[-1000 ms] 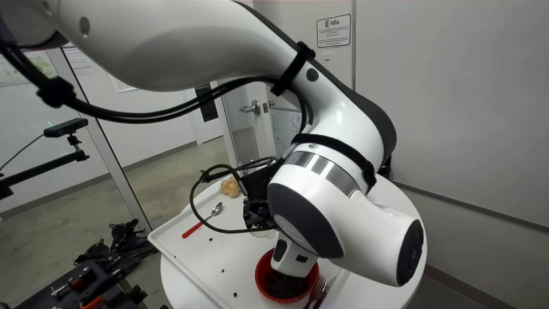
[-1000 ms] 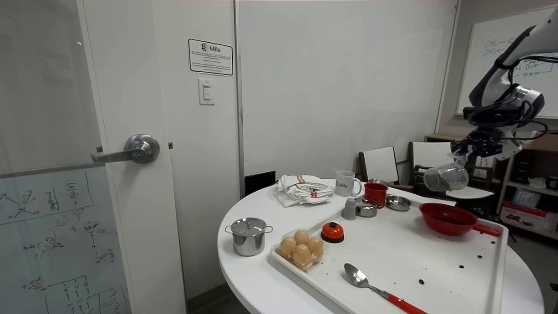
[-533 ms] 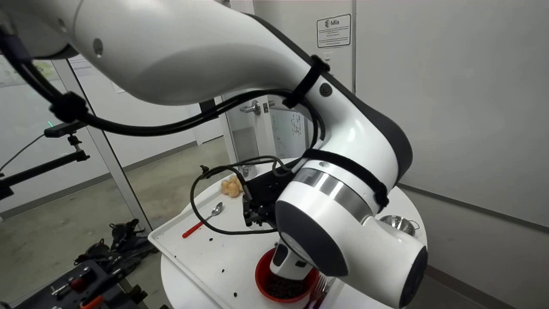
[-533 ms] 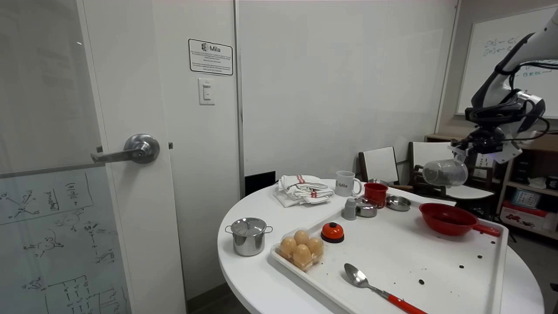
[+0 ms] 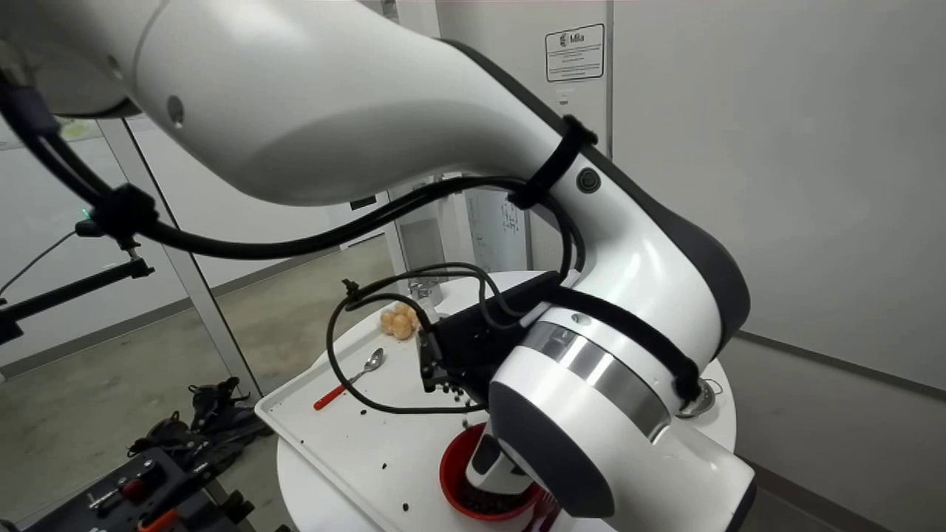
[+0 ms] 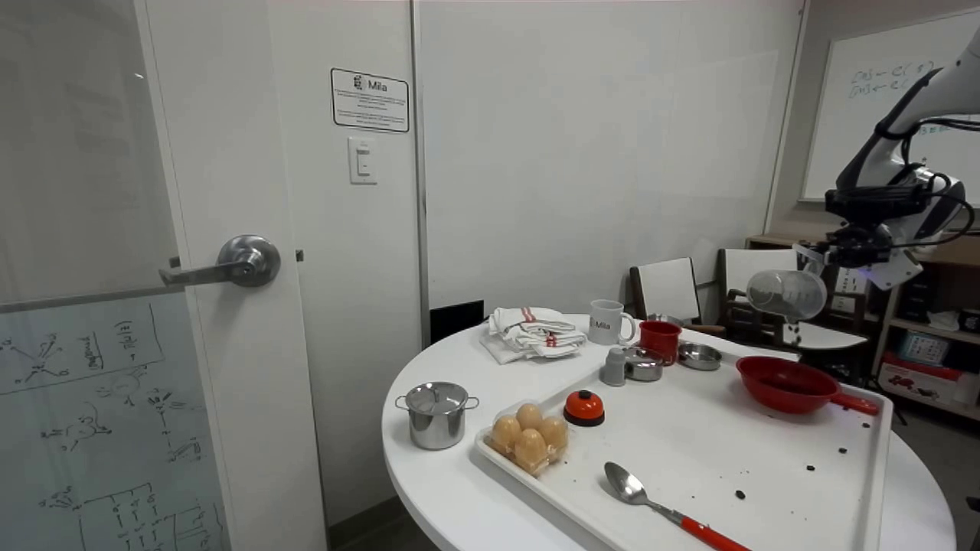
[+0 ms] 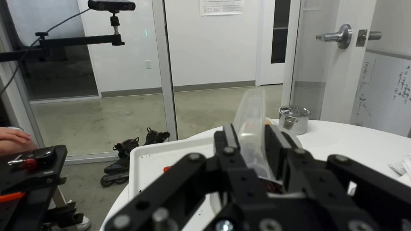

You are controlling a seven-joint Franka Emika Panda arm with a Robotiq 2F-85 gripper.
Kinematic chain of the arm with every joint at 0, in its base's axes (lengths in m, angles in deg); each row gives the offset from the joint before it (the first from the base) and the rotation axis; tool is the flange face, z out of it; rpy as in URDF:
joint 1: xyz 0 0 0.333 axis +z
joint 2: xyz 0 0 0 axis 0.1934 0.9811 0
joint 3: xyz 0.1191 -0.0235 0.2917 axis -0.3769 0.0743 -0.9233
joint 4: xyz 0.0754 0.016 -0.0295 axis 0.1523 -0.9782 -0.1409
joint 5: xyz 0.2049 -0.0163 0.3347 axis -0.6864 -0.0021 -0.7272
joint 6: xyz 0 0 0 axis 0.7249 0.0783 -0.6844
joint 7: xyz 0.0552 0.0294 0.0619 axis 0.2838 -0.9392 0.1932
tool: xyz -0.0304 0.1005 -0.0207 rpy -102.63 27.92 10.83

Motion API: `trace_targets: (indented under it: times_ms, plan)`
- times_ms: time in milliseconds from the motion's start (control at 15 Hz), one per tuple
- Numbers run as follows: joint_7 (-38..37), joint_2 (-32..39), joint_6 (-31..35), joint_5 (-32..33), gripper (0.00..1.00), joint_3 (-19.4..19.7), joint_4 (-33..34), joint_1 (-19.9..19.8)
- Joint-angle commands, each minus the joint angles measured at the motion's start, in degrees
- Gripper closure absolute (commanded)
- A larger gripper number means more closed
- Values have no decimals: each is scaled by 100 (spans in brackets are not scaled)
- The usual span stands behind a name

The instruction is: Pour some things from the jug into the bowl

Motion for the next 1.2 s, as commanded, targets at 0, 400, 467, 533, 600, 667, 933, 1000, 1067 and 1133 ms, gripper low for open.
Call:
trace_targets:
  times_ms: [0,400,467,533,600,667,933,1000,1067,1133]
  plan:
    - [-80,169,-291,-130,93,44,244,-28]
    - [-247,30,195,86,93,183,216,293]
    - [-268,14,271,104,93,202,214,346]
    - [-279,-10,350,126,93,220,206,413]
    - [-291,-41,434,146,93,240,184,481]
    - [-305,-79,531,189,93,265,163,569]
    - [-522,-354,1117,637,93,433,28,1074]
    - [-594,-450,1292,784,93,457,-11,1202]
    - [-665,-569,1490,950,93,475,-61,1345]
    - [-751,-693,1672,1130,93,475,-105,1474]
